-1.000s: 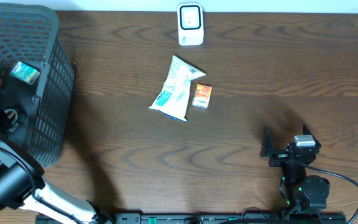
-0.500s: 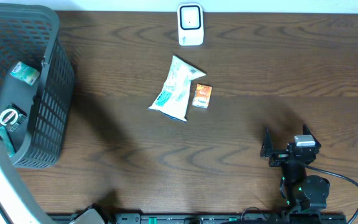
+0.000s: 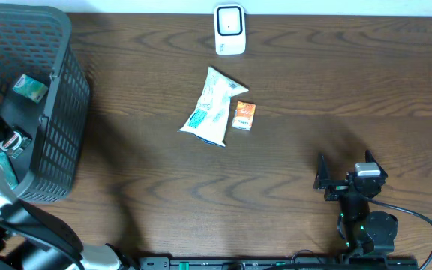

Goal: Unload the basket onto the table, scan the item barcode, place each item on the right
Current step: 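Reach into the basket and grasp the green wet wipes pack with left gripper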

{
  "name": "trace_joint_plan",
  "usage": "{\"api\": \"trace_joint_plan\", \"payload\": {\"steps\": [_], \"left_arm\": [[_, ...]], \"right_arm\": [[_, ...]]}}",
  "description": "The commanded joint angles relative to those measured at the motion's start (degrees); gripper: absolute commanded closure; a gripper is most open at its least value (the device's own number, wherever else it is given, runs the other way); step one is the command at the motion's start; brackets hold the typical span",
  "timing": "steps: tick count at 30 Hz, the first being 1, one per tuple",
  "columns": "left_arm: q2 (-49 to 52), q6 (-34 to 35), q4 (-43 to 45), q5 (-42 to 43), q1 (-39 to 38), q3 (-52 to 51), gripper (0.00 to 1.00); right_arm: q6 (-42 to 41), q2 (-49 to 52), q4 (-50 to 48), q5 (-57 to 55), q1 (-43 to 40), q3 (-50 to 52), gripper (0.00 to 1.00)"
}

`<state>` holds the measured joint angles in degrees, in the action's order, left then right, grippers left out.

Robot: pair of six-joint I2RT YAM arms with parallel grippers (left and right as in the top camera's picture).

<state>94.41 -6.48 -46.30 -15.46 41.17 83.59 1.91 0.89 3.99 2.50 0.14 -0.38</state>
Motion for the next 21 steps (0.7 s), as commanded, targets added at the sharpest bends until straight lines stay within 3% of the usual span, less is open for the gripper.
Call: {"api": "trace_joint_plan", "payload": {"steps": [1, 9, 21], "left_arm": [[3.9, -1.0, -0.9, -2.2, 2.3, 0.0, 0.02], [13.5, -2.1, 0.7, -1.6, 2.9, -2.4, 0.01], [14.1, -3.0, 7.9, -1.6, 1.7, -6.5, 0.08]], "right_arm": [[-0.6, -0.2, 0.2, -0.5, 0.3, 0.1, 0.01], [-0.6, -0.2, 0.2, -0.5, 0.3, 0.1, 0.01], [-0.6, -0.2, 0.2, -0.5, 0.3, 0.1, 0.01]]}}
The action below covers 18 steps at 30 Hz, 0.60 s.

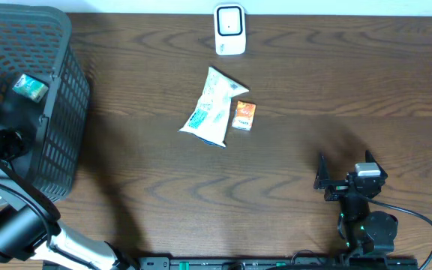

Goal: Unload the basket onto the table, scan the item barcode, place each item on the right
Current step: 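Reach into the basket and grasp the green wet wipes pack with left gripper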

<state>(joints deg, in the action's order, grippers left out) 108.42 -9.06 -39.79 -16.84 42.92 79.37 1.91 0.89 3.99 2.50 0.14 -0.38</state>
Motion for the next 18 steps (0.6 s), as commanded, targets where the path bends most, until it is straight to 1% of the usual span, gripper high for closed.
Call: {"api": "trace_joint_plan", "payload": {"steps": [1, 9, 12, 14, 16, 18], "left_arm": [[0.0, -0.4, 2.1, -0.2, -0.1, -2.8, 0.08], [0.2, -0.4, 6.6, -0.2, 0.4, -4.4, 0.08], [0.3, -0.3, 7.4, -0.2, 1.8, -5.4, 0.1], [0.7, -0.3, 8.1, -0.2, 2.8, -6.8, 0.1], [1.5, -0.3, 8.6, -0.2, 3.9, -8.1, 0.13], [2.5, 0.3, 8.7, 0.0, 4.6, -8.6, 0.19]], "right_arm": [[-0.6, -0.2, 0.2, -0.5, 0.3, 0.1, 0.01], [-0.6, -0.2, 0.2, -0.5, 0.3, 0.1, 0.01], [-0.6, -0.2, 0.2, -0.5, 0.3, 0.1, 0.01], [-0.6, -0.2, 0.2, -0.5, 0.3, 0.1, 0.01], [-0.6, -0.2, 0.2, -0.5, 0.3, 0.1, 0.01], [-0.6, -0.2, 0.2, -0.5, 0.3, 0.1, 0.01]]}}
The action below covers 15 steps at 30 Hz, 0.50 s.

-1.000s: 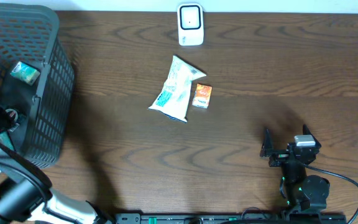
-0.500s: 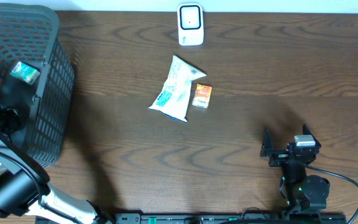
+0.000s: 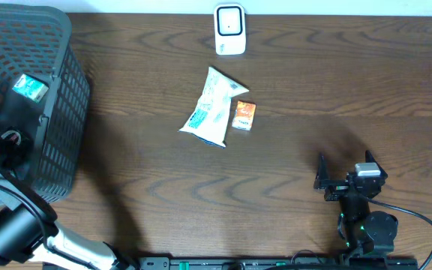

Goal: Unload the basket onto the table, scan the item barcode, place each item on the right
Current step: 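Reach into the basket and grasp the green wet wipes pack with left gripper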

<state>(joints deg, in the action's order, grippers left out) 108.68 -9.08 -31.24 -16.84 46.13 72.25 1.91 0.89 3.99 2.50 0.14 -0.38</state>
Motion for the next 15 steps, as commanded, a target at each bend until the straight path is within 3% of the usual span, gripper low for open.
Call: {"api": "trace_joint_plan", "payload": {"steps": [1, 4, 5, 7, 12, 15], "left_arm": [[2.7, 0.3, 0.1, 1.0, 1.6, -1.6, 0.27], [3.1, 0.3, 0.3, 4.9, 1.7, -1.6, 0.54], [2.8, 0.3, 0.3, 5.5, 1.6, -1.6, 0.7], [2.0, 0.7, -0.1, 5.5, 1.4, -1.5, 0.92], [-6.2, 7.4, -0.4, 6.1, 0.0, -0.7, 0.93], [-17.1, 7.9, 1.0, 11.5, -1.9, -0.4, 0.93]], "right_arm": [[-0.6, -0.2, 0.2, -0.5, 0.3, 0.1, 0.01], [-0.6, -0.2, 0.2, -0.5, 0.3, 0.1, 0.01], [-0.6, -0.2, 0.2, -0.5, 0.3, 0.1, 0.01], [-0.6, -0.2, 0.2, -0.5, 0.3, 0.1, 0.01], [-0.6, -0.2, 0.2, -0.5, 0.3, 0.1, 0.01], [-0.6, -0.2, 0.2, -0.5, 0.3, 0.1, 0.01]]}}
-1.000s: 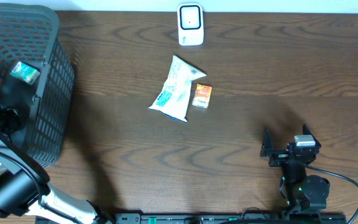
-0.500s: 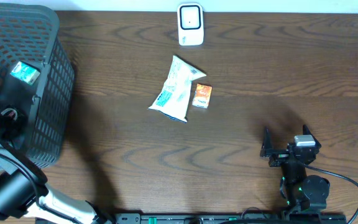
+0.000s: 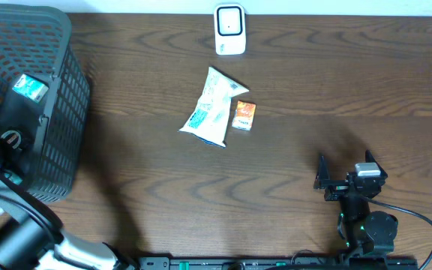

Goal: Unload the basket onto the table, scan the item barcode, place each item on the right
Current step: 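Reach into the basket and grasp the green wet wipes pack with left gripper, then carry the green wipes pack out and release it left of the snack bag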

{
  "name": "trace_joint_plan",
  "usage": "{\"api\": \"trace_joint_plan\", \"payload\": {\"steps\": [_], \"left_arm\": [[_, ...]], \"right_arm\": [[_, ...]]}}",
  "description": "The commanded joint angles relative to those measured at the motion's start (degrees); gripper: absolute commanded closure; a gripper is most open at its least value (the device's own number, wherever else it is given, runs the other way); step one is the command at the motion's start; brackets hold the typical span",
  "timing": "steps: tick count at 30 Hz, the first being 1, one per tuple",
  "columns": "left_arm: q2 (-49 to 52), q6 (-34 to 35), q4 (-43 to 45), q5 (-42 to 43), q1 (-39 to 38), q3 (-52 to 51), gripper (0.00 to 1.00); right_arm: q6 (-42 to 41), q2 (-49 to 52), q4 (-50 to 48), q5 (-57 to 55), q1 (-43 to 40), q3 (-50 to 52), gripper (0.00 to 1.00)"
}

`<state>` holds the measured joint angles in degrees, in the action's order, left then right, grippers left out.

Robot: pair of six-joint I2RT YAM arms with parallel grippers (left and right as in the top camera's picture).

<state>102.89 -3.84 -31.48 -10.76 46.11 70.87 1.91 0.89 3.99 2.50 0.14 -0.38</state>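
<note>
A small teal packet [image 3: 29, 87] shows inside the black mesh basket [image 3: 58, 45] at the far left. My left gripper [image 3: 25, 96] reaches up into the basket from the lower left, and the packet sits at its tip, apparently held between the fingers. The white barcode scanner [image 3: 229, 30] stands at the table's back edge, middle. My right gripper [image 3: 344, 163] rests near the front right, open and empty, far from the scanner and the basket.
A white and blue bag [image 3: 212, 106] and a small orange box [image 3: 244, 115] lie side by side in the middle of the table, in front of the scanner. The basket's tall walls surround the left gripper. A black cable [image 3: 418, 221] loops by the right arm.
The left arm's lower links have shifted slightly toward the lower left. The teal packet stays at nearly the same spot in the basket. The right arm has not moved.
At first the left arm was low in the basket, with the teal packet darker at its tip and another teal item beside the arm. After that the packet looked brighter and slightly larger, and the arm's links had moved. The table items and right arm stayed still.
</note>
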Motion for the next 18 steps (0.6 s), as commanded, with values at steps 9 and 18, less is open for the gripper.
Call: {"api": "trace_joint_plan", "payload": {"steps": [9, 18], "left_arm": [[-36.6, 17.5, 12.6, 16.1, -6.9, 1.0, 0.93], [-44.4, 34.8, 22.6, 36.3, -22.2, 0.9, 0.93]], "right_arm": [[-0.6, -0.2, 0.2, -0.5, 0.3, 0.1, 0.01], [-0.6, -0.2, 0.2, -0.5, 0.3, 0.1, 0.01]]}}
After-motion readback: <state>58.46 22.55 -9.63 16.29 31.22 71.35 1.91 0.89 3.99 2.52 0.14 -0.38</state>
